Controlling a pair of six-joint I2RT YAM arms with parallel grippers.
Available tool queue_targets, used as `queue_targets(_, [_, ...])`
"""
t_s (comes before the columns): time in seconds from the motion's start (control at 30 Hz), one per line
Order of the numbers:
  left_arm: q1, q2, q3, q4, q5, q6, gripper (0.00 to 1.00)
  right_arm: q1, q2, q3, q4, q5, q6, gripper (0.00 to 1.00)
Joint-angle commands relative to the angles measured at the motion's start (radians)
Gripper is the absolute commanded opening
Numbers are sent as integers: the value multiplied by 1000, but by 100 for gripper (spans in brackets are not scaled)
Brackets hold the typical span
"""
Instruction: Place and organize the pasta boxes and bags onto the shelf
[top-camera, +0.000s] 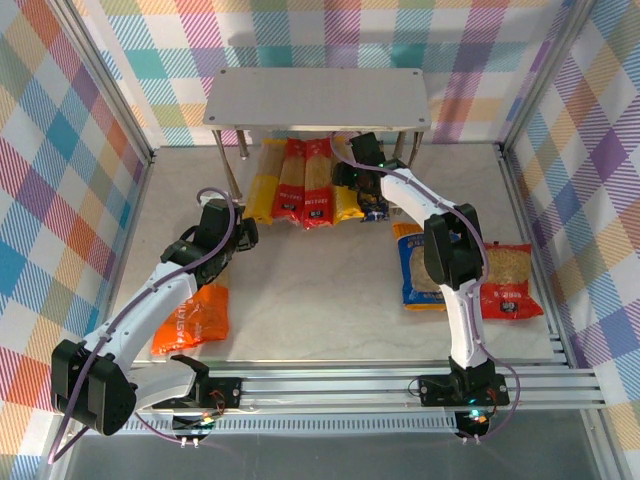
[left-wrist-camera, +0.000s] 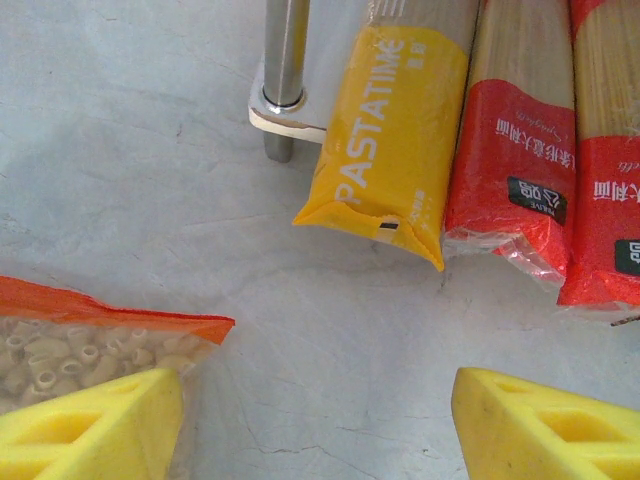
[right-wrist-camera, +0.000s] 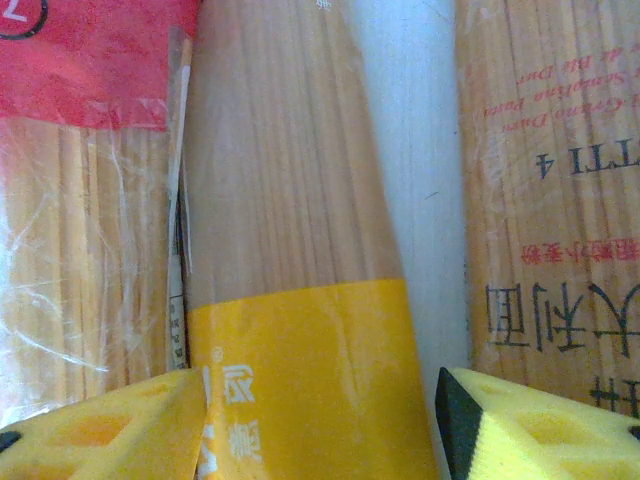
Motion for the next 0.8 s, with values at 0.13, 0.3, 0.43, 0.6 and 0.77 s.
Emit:
queue_targets(0.13, [12, 0, 25, -23, -11, 11, 71, -9, 90, 83, -79, -37, 4, 63])
queue_targets(0.3, [12, -4, 23, -27, -15, 11, 71, -10, 122, 111, -104, -66, 5, 63])
queue_targets(0.43, [12, -4, 23, -28, -16, 13, 71, -13, 142, 134, -133, -76, 1, 56])
queue_targets(0.6, [12, -3, 23, -27, -16, 11, 71, -17, 134, 117, -142, -63, 3, 31])
queue_targets(0.77, [12, -1, 23, -25, -12, 11, 71, -20, 118, 89, -140, -48, 2, 20])
